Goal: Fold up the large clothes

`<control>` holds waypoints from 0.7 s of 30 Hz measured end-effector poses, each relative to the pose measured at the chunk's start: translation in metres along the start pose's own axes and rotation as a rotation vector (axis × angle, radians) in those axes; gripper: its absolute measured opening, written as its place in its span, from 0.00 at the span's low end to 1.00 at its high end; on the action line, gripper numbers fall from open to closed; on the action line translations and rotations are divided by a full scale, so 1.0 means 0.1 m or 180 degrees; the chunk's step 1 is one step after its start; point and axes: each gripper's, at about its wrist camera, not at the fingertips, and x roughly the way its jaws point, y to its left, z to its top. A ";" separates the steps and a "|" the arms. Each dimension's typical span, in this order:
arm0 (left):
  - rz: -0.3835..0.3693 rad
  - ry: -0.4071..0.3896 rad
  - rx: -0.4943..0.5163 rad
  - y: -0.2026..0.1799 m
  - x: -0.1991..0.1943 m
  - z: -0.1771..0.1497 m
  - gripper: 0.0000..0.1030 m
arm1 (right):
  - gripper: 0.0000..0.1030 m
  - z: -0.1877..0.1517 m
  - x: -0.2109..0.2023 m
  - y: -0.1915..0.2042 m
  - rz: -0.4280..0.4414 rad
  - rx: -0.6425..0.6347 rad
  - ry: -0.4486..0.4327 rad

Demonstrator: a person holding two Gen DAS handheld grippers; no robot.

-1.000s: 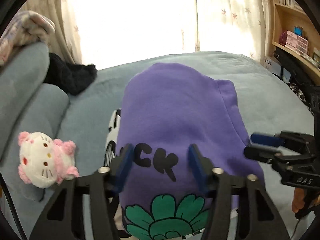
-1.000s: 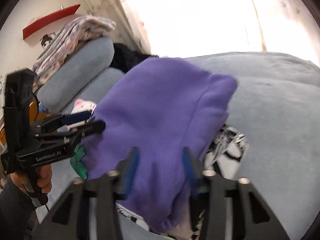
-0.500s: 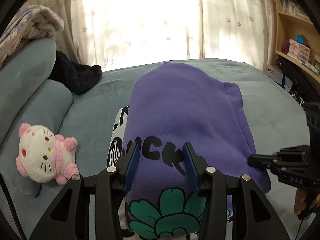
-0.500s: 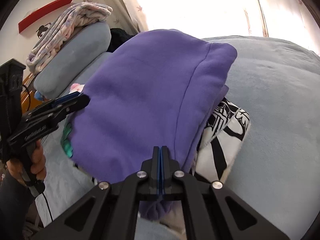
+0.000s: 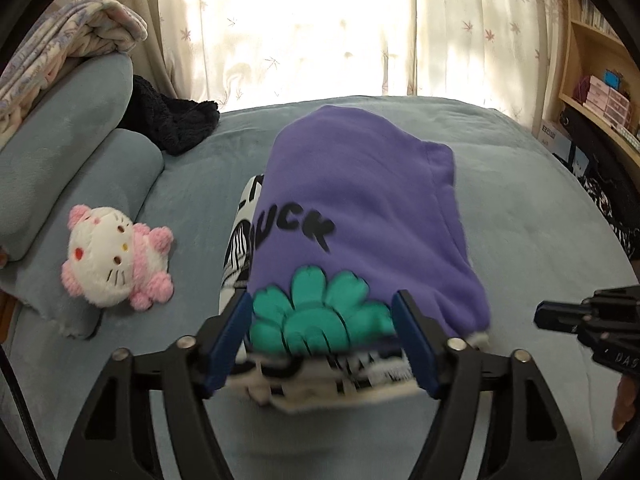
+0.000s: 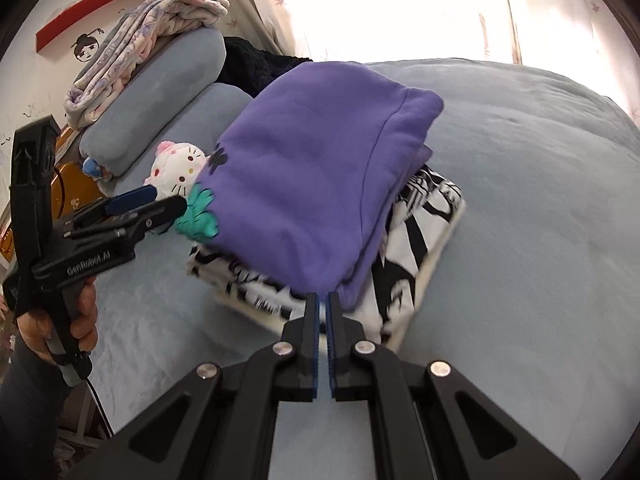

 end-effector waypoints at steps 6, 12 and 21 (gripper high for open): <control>0.0093 0.0066 -0.0005 -0.21 -0.59 -0.19 0.86 | 0.39 -0.23 -0.66 0.10 -0.0169 0.0038 0.0010; 0.0054 0.0022 -0.0147 -0.41 -1.25 -0.41 0.91 | 0.49 -0.54 -1.40 0.18 -0.0207 0.0113 -0.0089; -0.0092 0.0118 -0.0370 -0.79 -1.83 -1.03 0.98 | 0.61 -1.26 -1.98 0.22 -0.0486 0.0105 -0.0038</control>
